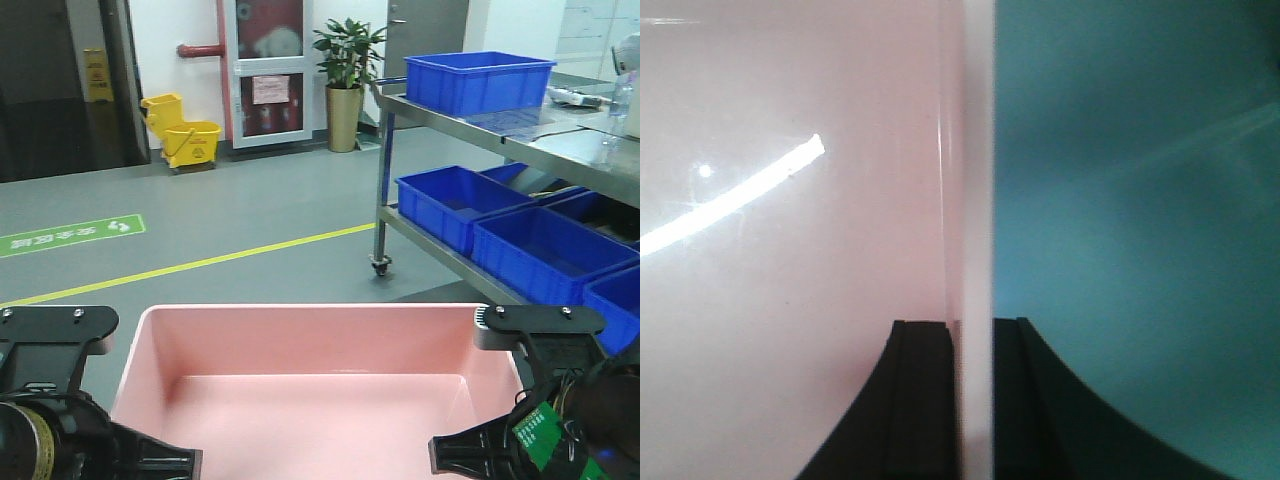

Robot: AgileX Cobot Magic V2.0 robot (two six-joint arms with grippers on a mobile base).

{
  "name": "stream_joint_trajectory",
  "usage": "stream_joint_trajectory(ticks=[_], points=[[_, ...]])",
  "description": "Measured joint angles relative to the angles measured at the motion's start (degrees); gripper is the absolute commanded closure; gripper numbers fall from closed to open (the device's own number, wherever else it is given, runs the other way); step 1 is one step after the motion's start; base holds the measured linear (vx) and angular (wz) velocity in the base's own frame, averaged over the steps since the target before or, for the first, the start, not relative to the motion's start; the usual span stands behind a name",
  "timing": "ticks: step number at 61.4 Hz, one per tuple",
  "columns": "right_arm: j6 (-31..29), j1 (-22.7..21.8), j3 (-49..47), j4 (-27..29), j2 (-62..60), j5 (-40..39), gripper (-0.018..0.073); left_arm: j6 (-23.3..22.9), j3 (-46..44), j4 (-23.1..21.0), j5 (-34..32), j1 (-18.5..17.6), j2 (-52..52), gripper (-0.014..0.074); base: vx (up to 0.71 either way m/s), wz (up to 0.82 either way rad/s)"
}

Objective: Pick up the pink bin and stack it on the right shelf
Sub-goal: 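Hold the pink bin with both grippers while the base turns away, then carry the pink bin with both grippers to the metal shelf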

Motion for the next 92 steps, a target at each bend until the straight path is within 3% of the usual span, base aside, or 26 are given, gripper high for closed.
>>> stream_joint_trajectory(ticks=[92], points=[[0.0,0.0,0.0,0.0,0.0,-0.1,0.0485,0.0,0.0,0.0,0.0,0.0,0.0,0.0523,0.36,-0.03]])
